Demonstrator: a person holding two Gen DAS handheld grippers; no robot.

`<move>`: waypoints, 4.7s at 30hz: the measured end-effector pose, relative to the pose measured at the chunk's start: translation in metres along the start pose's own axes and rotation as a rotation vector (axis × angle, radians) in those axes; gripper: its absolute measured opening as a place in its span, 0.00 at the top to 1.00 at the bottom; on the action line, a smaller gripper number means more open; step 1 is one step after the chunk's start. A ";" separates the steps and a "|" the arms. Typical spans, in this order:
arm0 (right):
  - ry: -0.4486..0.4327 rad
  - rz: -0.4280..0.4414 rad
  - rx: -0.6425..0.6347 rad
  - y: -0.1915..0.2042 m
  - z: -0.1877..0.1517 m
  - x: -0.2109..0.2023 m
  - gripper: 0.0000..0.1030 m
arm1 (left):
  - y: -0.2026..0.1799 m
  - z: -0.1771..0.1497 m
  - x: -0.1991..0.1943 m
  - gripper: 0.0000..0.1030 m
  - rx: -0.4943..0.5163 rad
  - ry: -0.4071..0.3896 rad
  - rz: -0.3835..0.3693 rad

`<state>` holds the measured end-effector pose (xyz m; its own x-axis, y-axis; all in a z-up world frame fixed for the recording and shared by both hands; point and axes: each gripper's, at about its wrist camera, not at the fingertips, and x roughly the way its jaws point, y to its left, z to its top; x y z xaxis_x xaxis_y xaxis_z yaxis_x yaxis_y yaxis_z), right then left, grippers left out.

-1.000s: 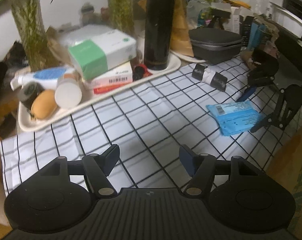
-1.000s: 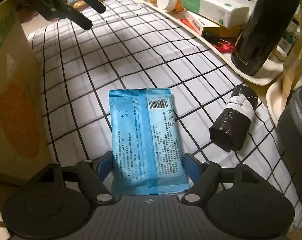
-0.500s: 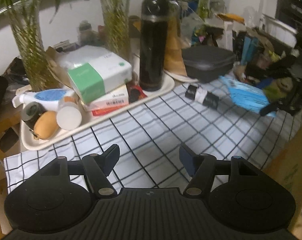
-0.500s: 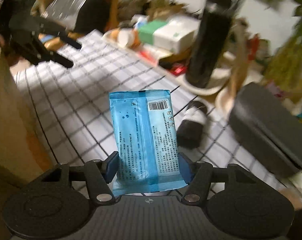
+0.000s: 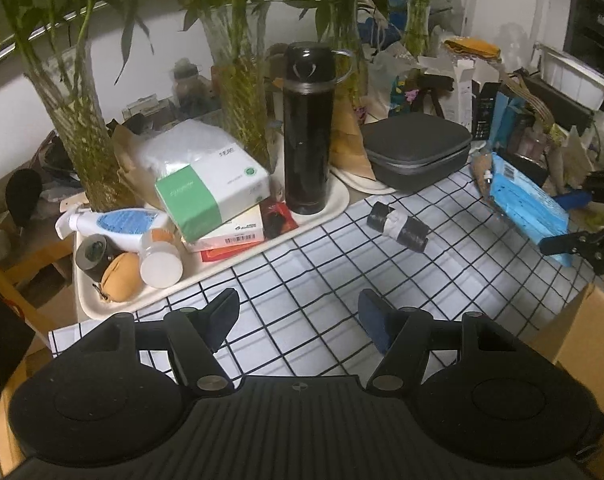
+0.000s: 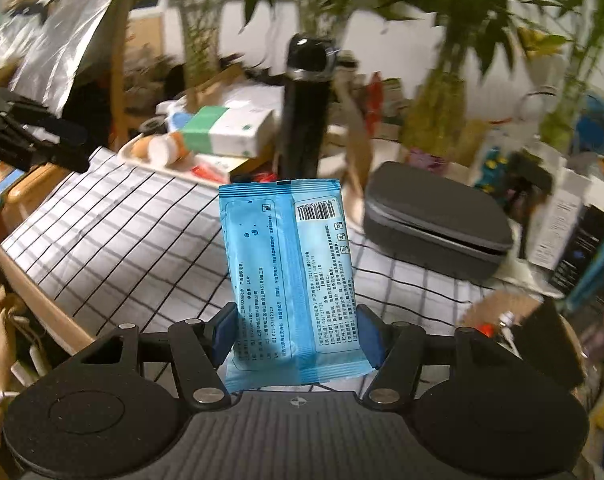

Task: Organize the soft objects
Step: 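Move the left gripper toward the black bag roll while the right gripper holds the wipes, then grasp the black bag roll with the left gripper while the right gripper holds the wipes, then carry the black roll and blue wipes pack to the cardboard box with both grippers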

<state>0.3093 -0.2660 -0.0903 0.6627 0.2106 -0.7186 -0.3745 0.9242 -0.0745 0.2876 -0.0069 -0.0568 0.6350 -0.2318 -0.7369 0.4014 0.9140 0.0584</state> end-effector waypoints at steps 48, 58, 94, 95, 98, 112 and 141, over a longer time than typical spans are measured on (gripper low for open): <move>0.077 -0.216 0.314 -0.017 -0.043 -0.036 0.37 | -0.066 0.079 0.241 0.37 -0.615 0.371 -0.113; 0.097 -0.224 0.281 -0.015 -0.042 -0.031 0.37 | -0.074 0.077 0.259 0.53 -0.641 0.314 -0.096; 0.073 -0.212 0.280 -0.010 -0.037 -0.031 0.37 | -0.046 0.103 0.046 0.59 -0.290 0.075 -0.096; 0.066 -0.207 0.279 -0.009 -0.037 -0.033 0.37 | -0.044 0.101 0.039 0.59 -0.290 0.073 -0.092; 0.034 -0.192 0.268 -0.005 -0.035 -0.041 0.37 | -0.036 0.093 0.016 0.59 -0.287 0.066 -0.090; -0.065 -0.101 0.230 0.032 -0.023 -0.108 0.37 | -0.021 0.050 -0.078 0.59 -0.281 0.023 -0.139; -0.074 0.005 0.186 0.086 -0.039 -0.174 0.37 | -0.039 -0.077 -0.123 0.53 -0.332 0.184 -0.206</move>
<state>0.1366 -0.2357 0.0015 0.7097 0.2318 -0.6653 -0.2560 0.9646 0.0630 0.1430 0.0121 -0.0204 0.4237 -0.3852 -0.8198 0.2544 0.9192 -0.3004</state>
